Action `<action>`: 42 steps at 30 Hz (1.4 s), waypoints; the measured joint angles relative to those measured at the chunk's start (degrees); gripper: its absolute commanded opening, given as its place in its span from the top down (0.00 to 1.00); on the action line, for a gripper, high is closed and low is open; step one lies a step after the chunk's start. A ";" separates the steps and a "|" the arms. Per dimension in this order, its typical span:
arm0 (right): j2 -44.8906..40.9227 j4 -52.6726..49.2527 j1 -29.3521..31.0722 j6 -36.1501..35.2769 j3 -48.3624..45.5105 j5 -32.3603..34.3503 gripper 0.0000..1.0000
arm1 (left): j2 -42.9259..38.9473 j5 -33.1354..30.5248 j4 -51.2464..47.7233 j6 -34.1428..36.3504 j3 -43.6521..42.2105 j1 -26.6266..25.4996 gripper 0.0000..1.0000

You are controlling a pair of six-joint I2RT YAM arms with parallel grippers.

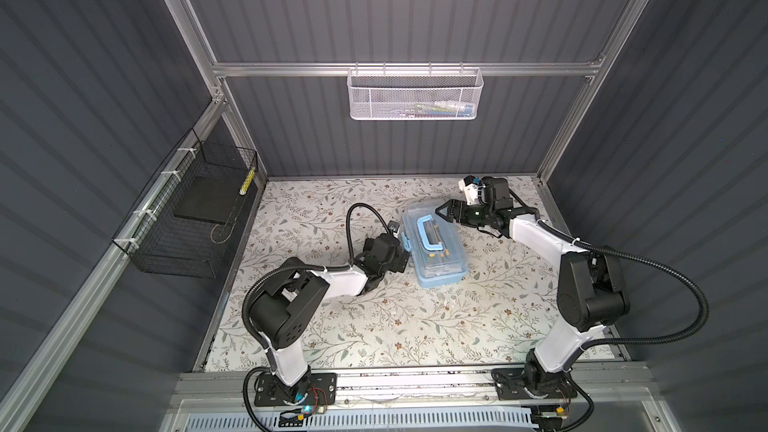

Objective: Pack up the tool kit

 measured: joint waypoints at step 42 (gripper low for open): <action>0.57 -3.02 1.79 -3.80 -0.33 4.68 0.17 | 3.52 40.87 18.86 -23.89 -3.56 10.51 0.82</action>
